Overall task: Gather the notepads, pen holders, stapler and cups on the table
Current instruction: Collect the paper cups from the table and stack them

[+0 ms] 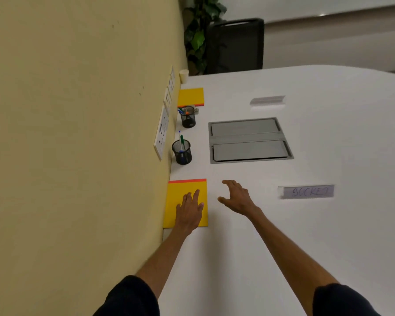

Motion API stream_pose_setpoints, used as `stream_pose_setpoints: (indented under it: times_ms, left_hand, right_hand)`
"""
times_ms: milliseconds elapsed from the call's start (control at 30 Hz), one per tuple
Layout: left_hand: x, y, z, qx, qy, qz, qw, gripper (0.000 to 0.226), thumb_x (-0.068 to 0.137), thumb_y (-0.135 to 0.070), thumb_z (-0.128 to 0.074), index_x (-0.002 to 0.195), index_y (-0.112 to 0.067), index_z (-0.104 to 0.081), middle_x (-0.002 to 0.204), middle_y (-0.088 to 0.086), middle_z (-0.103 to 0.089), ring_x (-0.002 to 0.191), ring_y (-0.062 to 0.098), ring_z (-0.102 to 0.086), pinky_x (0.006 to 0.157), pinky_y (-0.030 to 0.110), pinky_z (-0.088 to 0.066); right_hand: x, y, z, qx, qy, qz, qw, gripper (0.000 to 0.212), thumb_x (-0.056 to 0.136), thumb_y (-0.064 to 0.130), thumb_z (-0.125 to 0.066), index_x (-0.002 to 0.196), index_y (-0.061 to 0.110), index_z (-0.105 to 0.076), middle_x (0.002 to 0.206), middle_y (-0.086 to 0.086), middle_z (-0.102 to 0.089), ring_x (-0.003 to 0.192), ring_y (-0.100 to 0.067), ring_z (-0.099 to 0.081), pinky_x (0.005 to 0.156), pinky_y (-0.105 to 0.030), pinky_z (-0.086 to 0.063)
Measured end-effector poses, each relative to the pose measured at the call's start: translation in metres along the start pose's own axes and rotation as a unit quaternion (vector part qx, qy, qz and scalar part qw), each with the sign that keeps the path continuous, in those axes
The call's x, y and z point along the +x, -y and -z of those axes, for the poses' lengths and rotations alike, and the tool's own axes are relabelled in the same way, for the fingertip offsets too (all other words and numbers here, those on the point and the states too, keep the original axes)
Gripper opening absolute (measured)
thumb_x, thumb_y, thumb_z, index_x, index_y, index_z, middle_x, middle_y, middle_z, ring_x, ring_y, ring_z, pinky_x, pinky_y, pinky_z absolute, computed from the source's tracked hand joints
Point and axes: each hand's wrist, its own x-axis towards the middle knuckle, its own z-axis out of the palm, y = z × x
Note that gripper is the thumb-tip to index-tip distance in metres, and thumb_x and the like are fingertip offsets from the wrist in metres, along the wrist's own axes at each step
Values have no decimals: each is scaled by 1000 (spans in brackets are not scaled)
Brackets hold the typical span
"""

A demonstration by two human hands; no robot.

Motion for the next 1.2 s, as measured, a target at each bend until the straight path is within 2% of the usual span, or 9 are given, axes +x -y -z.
stream_pose_setpoints:
  times_ms: [200,400,567,700,767,900,1033,1200]
  left_hand:
    - [9,-44,26,-25,-48,-56,997,54,105,-41,-27,155,-22,-19,160,8,-25,149,25,-18,118,50,-23]
    - [22,-105,46,-46,-77,-129,988,55,105,-44,-23,154,-20,-22,162,7,-21,151,24,-12,120,50,-13]
    - [17,-159,29,-65,-71,-195,976,56,104,-45,-24,153,-18,-26,161,10,-21,151,25,-12,120,49,-11]
    - [-6,-198,10,-48,-76,-288,954,68,98,-54,-11,149,-17,-35,159,10,-28,149,24,-19,118,51,-16]
    - [-23,-220,2,-45,-70,-318,944,62,101,-51,-16,149,-16,-36,158,11,-29,149,24,-20,118,51,-18]
    - [-60,-275,0,-73,-59,-368,925,52,104,-43,-29,148,-17,-35,158,8,-29,149,24,-19,118,51,-17]
    - [-112,-337,-3,-75,-51,-431,898,54,103,-45,-28,149,-18,-34,158,6,-29,149,22,-18,118,50,-17]
    - [-194,-425,-15,-72,-47,-486,870,55,103,-49,-25,147,-19,-37,158,4,-31,149,20,-16,117,49,-19]
  right_hand:
    - [-23,-6,49,14,-84,-10,996,61,93,44,-56,145,18,-36,151,-3,-37,138,-23,-35,108,-46,-30]
    - [-56,-28,100,10,-210,-38,977,54,95,47,-51,140,19,-42,147,-3,-42,135,-22,-38,105,-43,-32]
    - [-109,-60,125,4,-314,-73,947,43,97,42,-51,134,19,-48,138,-1,-49,129,-21,-44,103,-40,-34]
    - [-165,-85,142,-12,-399,-119,909,39,96,37,-52,130,19,-52,135,1,-52,126,-18,-47,102,-39,-36]
    - [-199,-96,149,-15,-432,-146,890,39,97,37,-50,131,19,-51,136,1,-52,126,-18,-46,103,-40,-36]
    - [-272,-120,177,-29,-457,-210,864,42,98,39,-47,134,18,-48,140,-1,-48,131,-19,-42,106,-43,-33]
    - [-358,-149,209,-15,-497,-275,823,44,100,41,-42,136,17,-46,143,-3,-46,133,-21,-39,109,-43,-29]
    - [-478,-188,259,-28,-503,-341,793,51,100,48,-34,139,17,-44,146,-5,-43,135,-23,-36,110,-46,-25]
